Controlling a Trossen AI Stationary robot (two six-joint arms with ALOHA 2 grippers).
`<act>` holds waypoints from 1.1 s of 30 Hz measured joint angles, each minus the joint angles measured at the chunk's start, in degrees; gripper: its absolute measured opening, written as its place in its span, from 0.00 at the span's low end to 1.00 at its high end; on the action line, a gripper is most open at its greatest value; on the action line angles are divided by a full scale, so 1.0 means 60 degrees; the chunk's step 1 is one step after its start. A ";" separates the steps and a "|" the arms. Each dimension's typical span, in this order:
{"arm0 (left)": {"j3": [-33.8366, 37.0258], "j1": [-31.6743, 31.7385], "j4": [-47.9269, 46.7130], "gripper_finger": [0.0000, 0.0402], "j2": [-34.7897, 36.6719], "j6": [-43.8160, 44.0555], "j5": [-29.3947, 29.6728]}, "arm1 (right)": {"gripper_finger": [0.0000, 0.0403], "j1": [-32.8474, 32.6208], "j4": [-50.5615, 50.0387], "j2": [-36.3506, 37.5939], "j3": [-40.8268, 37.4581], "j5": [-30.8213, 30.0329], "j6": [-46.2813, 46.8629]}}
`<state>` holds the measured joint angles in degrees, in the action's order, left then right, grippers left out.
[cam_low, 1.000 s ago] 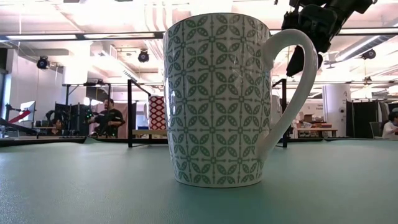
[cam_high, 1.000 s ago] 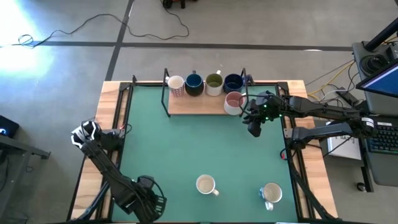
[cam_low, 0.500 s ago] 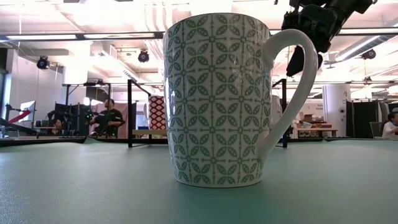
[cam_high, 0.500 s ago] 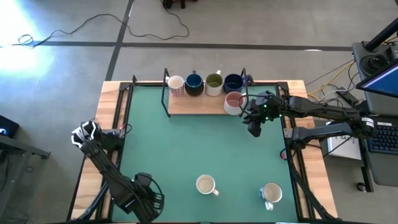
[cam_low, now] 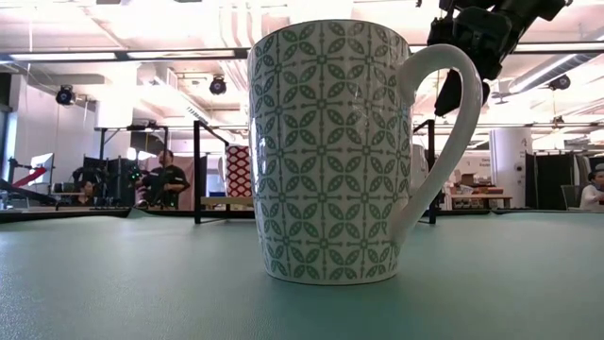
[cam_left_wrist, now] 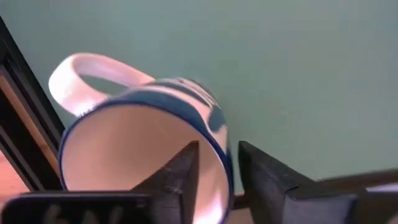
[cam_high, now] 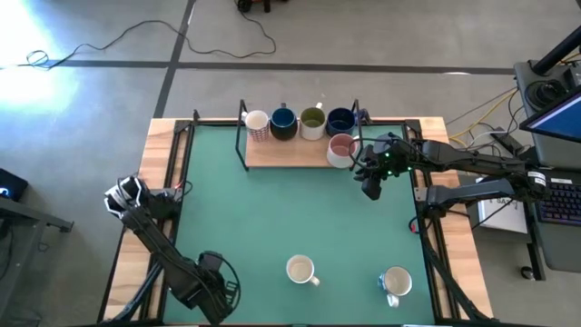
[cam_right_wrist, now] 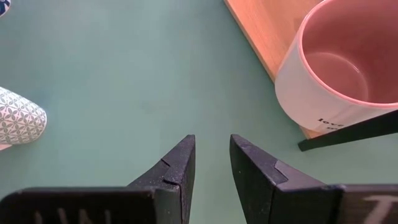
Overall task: Place coffee mugs
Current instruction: Put the blue pattern mug on the shelf
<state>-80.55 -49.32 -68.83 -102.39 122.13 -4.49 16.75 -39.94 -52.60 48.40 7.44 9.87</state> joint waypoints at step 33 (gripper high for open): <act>0.0259 0.5140 0.0497 0.04 0.0248 -0.9406 0.2087 | 0.22 0.0000 0.0000 0.0004 0.0000 0.0000 0.0000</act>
<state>-79.00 -18.49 -65.85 -100.90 65.70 8.03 16.75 -39.94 -52.58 48.40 7.44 9.87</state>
